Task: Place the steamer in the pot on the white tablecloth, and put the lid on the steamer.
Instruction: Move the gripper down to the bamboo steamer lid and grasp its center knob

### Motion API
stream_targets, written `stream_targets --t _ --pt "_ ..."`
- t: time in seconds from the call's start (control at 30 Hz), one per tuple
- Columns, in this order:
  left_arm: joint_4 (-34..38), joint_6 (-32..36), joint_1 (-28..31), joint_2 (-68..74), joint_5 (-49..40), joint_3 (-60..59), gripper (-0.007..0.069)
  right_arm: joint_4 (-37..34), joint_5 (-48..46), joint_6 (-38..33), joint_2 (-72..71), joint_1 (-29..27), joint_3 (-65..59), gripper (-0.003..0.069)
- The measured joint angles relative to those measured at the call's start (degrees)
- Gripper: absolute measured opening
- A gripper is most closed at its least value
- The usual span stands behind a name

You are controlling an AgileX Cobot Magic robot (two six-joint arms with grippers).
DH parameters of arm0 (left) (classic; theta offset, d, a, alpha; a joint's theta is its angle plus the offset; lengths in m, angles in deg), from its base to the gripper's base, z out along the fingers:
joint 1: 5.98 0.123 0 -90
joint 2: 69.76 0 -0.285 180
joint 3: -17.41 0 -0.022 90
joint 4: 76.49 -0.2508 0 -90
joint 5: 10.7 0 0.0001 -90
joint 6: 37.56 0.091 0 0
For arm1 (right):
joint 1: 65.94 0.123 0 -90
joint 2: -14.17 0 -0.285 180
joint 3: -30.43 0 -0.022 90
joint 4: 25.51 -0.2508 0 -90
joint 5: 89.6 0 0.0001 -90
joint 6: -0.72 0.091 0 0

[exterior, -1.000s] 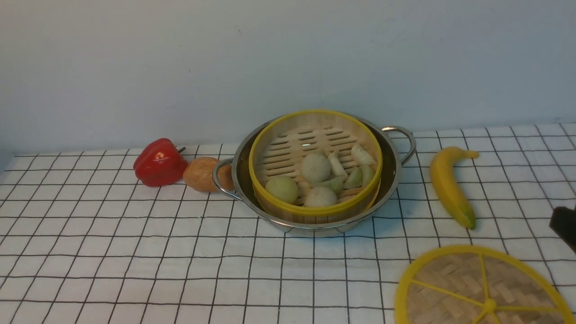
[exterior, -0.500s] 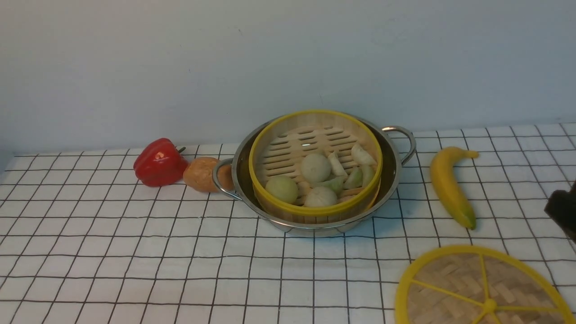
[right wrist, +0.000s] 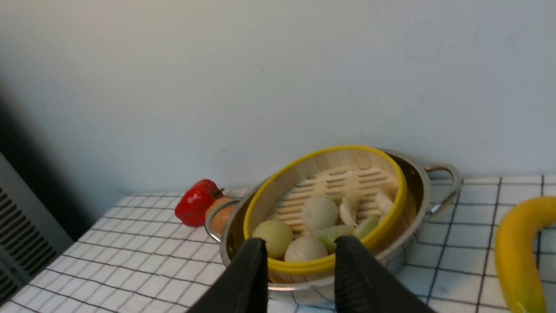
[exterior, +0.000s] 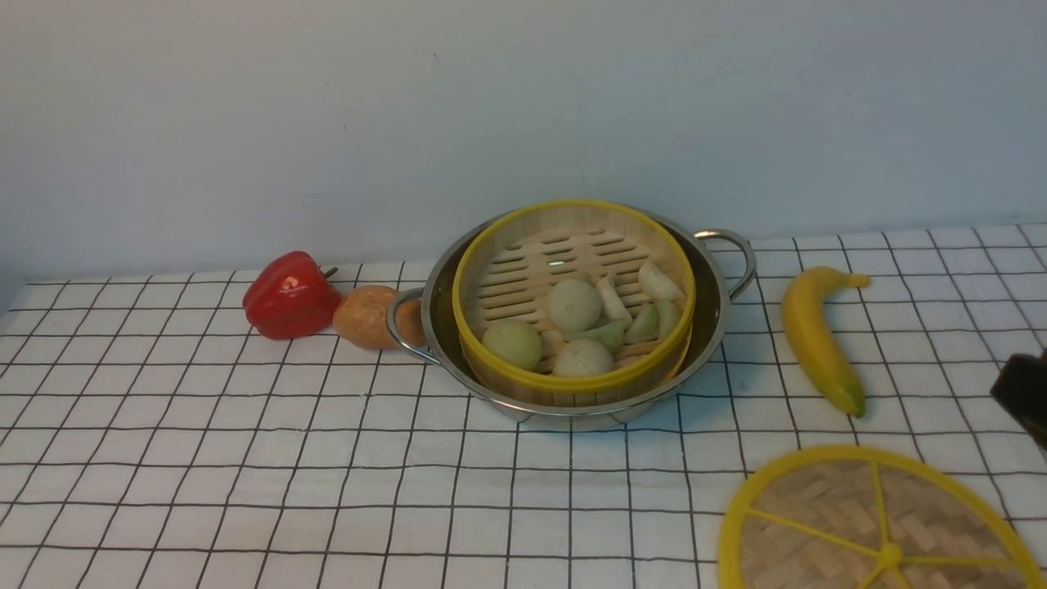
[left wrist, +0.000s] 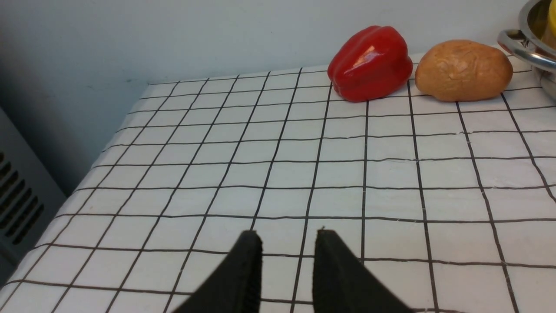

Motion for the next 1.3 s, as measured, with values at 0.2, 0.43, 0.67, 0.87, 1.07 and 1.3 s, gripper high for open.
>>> stream_targets --t 0.2,0.43,0.67,0.87,1.07,1.3 --pt "0.0 0.0 0.0 0.0 0.0 0.0 0.0181 -1.84 -23.22 -8.13 1.04 0.0 4.12 0.024" --pt "0.0 0.0 0.0 0.0 0.0 0.0 0.0191 -9.54 -44.07 -29.47 11.7 0.0 15.77 0.024" --pt "0.0 0.0 0.0 0.0 0.0 0.0 0.0202 -16.32 -50.42 -42.9 30.19 0.0 24.92 0.0247" --pt "0.0 0.0 0.0 0.0 0.0 0.0 0.0211 -12.19 -47.71 -42.87 40.79 0.0 25.57 0.0337" --pt "0.0 0.0 0.0 0.0 0.0 0.0 0.0223 -9.75 -40.84 -39.57 49.93 0.0 25.7 0.0464" --pt "0.0 0.0 0.0 0.0 0.0 0.0 0.0232 -9.48 -38.31 -37.14 56.66 0.0 25.75 0.0442"
